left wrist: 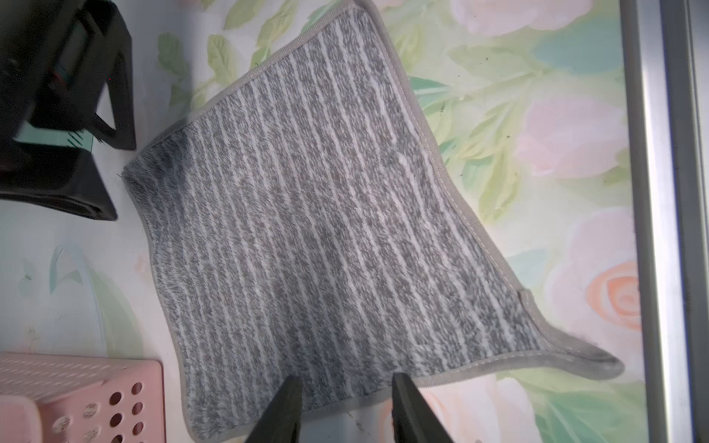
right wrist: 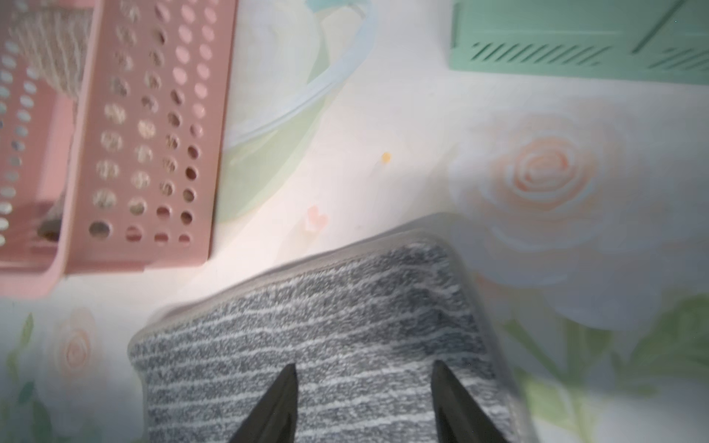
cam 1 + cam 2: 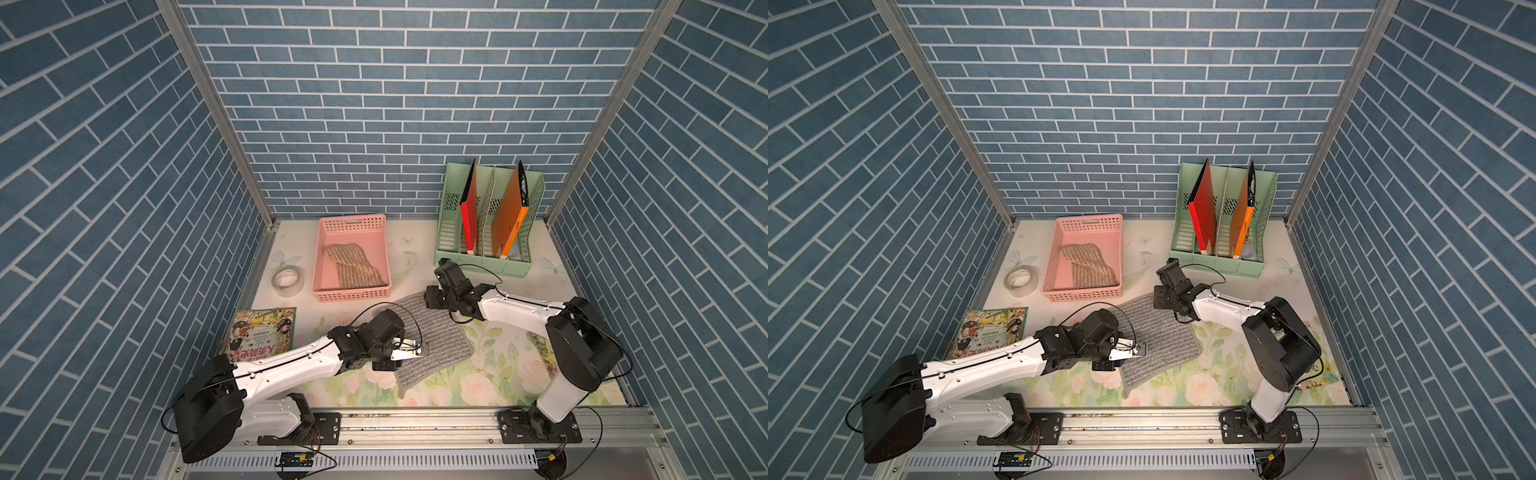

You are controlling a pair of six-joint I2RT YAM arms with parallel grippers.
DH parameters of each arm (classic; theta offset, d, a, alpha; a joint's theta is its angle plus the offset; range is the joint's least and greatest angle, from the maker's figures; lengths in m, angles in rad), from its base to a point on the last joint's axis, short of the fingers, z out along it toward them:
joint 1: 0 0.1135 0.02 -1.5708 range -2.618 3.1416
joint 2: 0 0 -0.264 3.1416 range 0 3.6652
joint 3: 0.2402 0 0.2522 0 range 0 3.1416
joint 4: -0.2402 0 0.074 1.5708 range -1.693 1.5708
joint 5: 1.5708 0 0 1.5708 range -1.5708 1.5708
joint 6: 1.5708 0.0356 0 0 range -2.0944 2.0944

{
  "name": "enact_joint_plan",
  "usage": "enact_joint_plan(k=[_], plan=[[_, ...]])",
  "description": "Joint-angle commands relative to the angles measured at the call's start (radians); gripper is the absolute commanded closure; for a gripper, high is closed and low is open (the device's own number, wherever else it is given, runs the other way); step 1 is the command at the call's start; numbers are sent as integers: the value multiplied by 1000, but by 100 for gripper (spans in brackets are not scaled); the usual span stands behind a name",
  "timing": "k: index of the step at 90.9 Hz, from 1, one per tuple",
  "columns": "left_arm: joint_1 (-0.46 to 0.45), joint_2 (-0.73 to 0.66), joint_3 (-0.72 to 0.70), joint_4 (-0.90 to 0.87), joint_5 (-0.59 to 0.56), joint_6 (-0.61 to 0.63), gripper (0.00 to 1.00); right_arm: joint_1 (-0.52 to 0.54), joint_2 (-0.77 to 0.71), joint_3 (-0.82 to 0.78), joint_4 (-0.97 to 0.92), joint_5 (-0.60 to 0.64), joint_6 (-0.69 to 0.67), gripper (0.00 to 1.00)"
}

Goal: Fold the square dishcloth
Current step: Flatten out the cleaning item at the center of the board.

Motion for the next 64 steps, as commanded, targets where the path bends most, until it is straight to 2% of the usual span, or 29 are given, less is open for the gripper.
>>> enact_joint_plan(k=[1, 10, 20, 52, 64], plan=[[17, 46, -19, 20, -42, -18, 57, 6, 106, 27, -27, -21, -49, 56], [34, 100, -16, 45, -89, -44, 57, -27, 183, 52, -14, -33, -18, 61], [39, 139, -23, 88, -123, -48, 57, -62, 177, 1, 11, -7, 15, 63], [39, 392, 53, 292, -319, -41, 58, -82, -80, -288, 39, 104, 108, 65], [40, 421, 76, 295, -363, -27, 59, -77, -135, -301, 24, 91, 68, 59]])
